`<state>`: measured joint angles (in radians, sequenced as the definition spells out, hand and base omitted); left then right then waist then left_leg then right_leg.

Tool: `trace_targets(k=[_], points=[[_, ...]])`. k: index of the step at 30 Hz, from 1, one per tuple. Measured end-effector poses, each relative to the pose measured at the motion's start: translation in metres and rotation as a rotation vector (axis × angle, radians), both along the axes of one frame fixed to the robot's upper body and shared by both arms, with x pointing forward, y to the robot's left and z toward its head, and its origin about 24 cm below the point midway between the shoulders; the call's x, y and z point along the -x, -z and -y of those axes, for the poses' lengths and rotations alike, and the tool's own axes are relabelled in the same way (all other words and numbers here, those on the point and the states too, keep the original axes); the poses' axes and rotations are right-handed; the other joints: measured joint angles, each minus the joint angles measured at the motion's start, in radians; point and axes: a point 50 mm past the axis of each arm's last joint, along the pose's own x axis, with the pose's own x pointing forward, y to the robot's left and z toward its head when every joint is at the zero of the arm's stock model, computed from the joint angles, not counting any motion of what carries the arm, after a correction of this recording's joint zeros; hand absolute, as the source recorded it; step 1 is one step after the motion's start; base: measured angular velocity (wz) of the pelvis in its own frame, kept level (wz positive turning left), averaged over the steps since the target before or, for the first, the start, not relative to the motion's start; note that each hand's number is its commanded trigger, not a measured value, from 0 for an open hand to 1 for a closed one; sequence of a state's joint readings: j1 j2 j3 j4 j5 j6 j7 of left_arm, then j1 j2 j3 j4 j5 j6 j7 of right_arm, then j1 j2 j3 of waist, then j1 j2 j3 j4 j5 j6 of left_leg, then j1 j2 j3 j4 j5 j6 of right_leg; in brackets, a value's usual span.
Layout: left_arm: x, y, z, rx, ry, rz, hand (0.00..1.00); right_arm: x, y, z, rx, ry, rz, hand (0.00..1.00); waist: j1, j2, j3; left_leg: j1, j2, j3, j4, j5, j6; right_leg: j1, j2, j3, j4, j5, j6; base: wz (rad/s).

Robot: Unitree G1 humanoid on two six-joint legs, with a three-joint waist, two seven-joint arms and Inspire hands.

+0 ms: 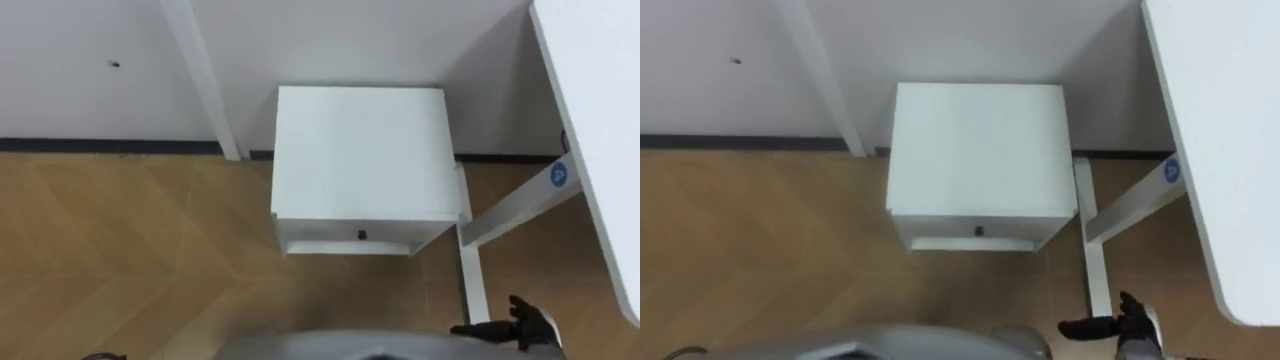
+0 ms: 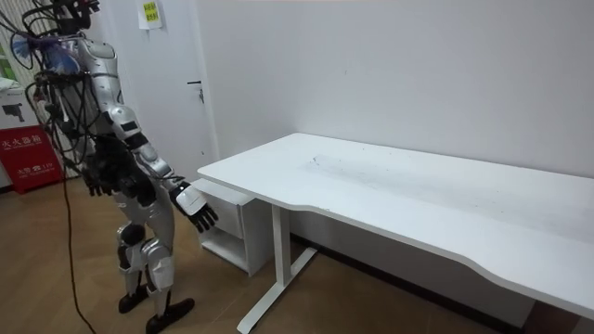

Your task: Put apple and close drawer

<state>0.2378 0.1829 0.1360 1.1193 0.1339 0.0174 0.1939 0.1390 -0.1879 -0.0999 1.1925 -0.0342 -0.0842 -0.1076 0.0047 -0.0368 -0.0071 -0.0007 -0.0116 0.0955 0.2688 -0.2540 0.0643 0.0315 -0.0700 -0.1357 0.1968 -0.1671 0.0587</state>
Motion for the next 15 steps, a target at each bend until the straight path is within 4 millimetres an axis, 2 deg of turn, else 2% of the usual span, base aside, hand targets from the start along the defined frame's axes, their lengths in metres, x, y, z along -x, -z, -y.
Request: trace_targets(k=[4,8,15], points=[[-0.008,0.002,0.007,0.027,0.005,0.018,0.00,0.005,0.002,-0.001,-0.035,0.036,-0.020,0.00,0.001,-0.008,0.0011,0.016,0.006,-0.001,-0.018,0.001,-0.006,0.022,0.009,-0.005,-0.029,0.003,-0.006,0.01],[-0.011,0.003,0.009,0.047,0.021,0.022,0.00,0.008,0.003,-0.004,-0.061,0.051,-0.027,0.00,0.003,-0.001,0.0043,0.022,0.005,-0.007,-0.033,0.001,-0.006,0.023,0.010,-0.008,-0.032,0.003,-0.006,0.00],[-0.007,0.003,0.009,0.064,0.012,0.007,0.00,0.017,0.008,-0.014,-0.135,0.106,-0.068,0.00,0.003,0.011,0.0093,0.041,0.001,-0.012,-0.056,0.001,-0.006,0.043,0.008,-0.015,-0.046,0.003,-0.006,0.00]])
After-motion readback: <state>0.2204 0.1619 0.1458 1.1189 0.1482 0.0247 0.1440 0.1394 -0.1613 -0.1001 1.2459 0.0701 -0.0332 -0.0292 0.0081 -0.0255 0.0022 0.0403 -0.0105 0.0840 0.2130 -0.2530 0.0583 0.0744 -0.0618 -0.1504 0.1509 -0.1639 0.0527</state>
